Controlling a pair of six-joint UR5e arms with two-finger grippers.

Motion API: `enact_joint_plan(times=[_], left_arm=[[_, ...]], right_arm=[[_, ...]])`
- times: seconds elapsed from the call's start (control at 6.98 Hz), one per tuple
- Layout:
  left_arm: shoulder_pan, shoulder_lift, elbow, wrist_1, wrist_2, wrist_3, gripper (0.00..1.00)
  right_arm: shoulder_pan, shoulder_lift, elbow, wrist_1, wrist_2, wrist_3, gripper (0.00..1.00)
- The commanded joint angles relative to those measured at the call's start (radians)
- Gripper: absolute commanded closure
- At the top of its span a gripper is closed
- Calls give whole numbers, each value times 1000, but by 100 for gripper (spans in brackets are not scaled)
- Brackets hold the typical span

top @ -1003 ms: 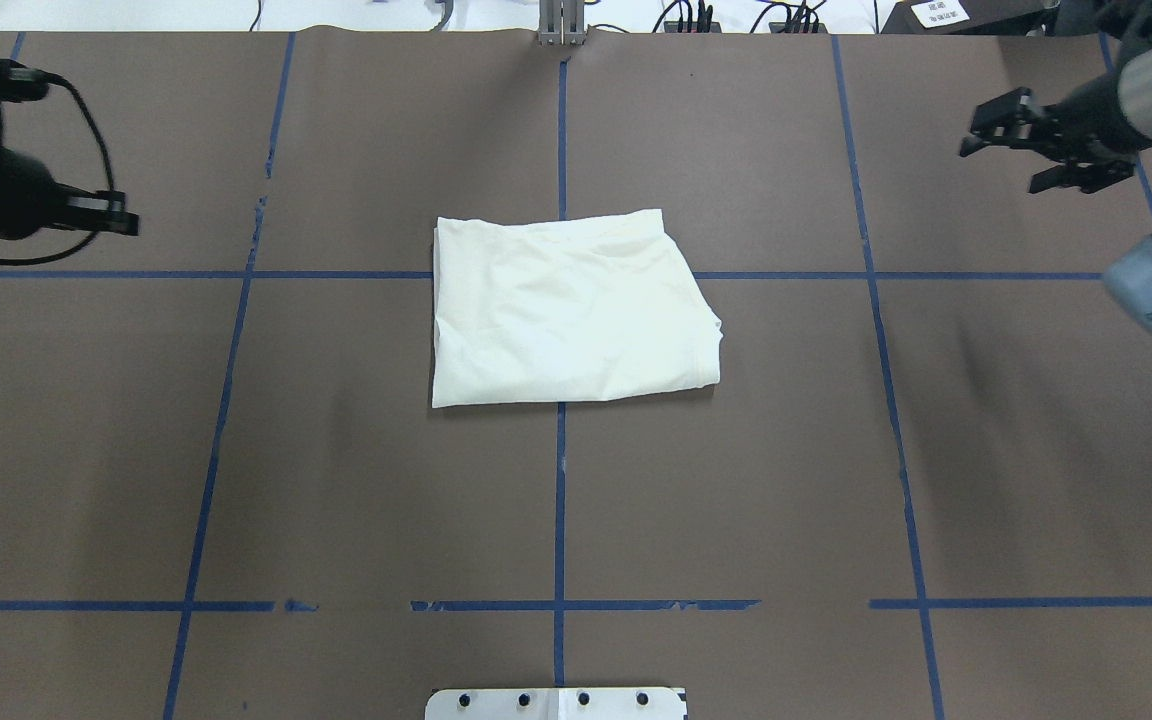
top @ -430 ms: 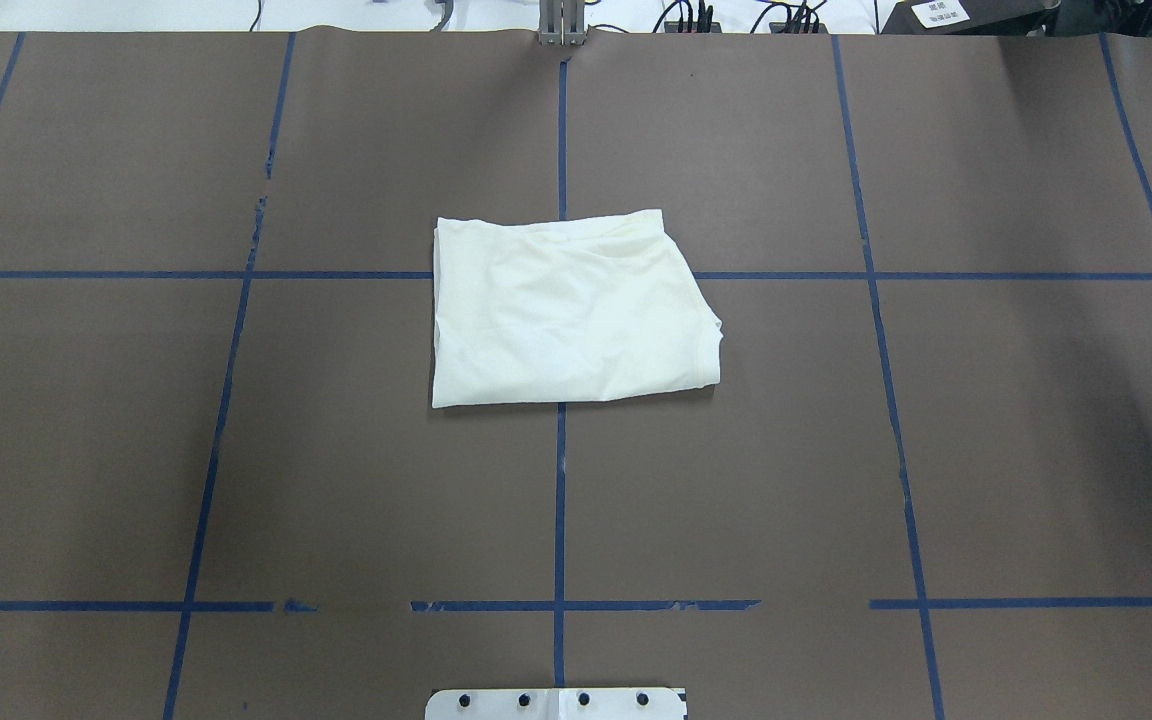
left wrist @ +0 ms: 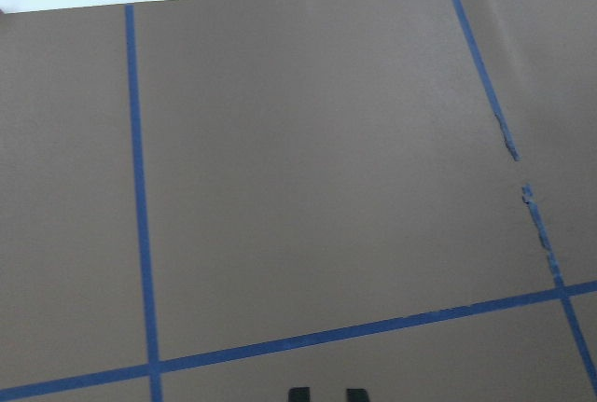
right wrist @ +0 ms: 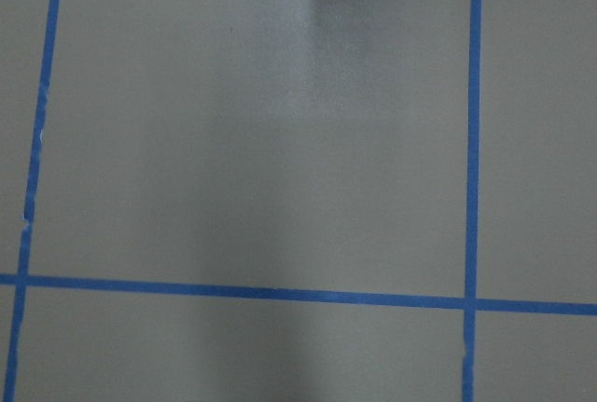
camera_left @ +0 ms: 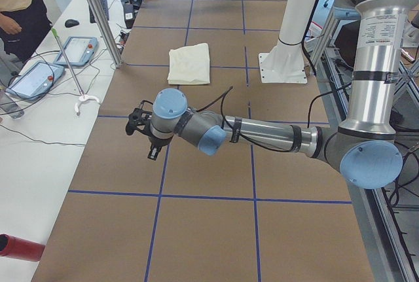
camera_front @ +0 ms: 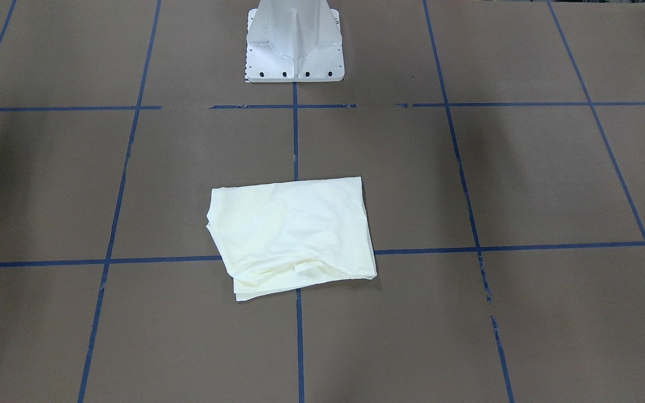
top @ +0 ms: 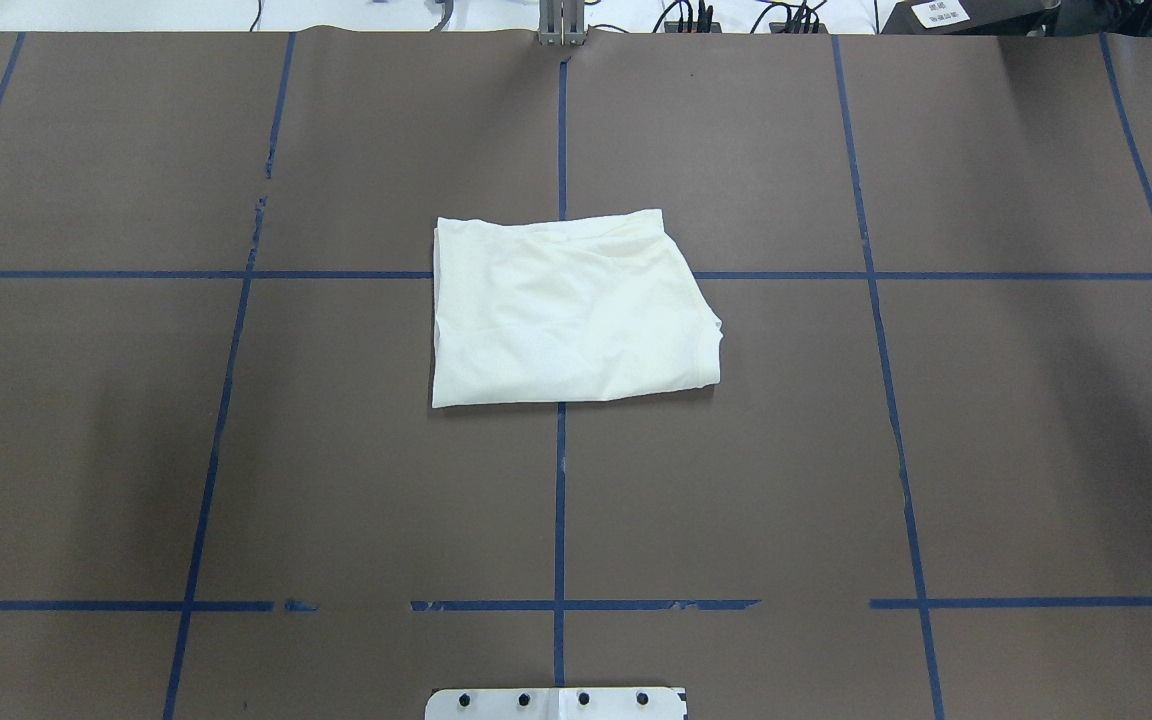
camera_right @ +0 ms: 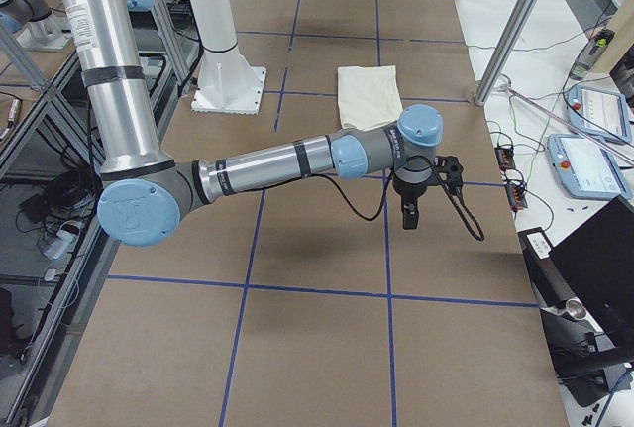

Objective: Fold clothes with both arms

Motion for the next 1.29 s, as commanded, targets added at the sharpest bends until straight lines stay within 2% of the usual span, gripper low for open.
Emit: enact_joint_plan(times=[0.0,0.14,0.29,0.43,0.57,0.86,1.15], left_arm=[[-17,-3,-3,148,-7,66,0],[-16,-10,-83,323,-5,71,0],[-17,61,-167,357,1,87,0],[-16,154,-226,327,-1,91,0],[-13,211,-219,254,-4,88,0],[-13,237,-222,235,-10,80,0],[-11,237,-227,235,-13,80,0]], right_arm=[[25,-38,46,-127,-24,-168,0],[25,-73,70,-123,-37,-169,0],[25,-91,89,-121,-36,-168,0],[22,-104,88,-121,-36,-168,0],[19,-121,88,-120,-36,-165,0],[15,-159,83,-30,-36,-153,0],[13,-162,81,-23,-36,-149,0]])
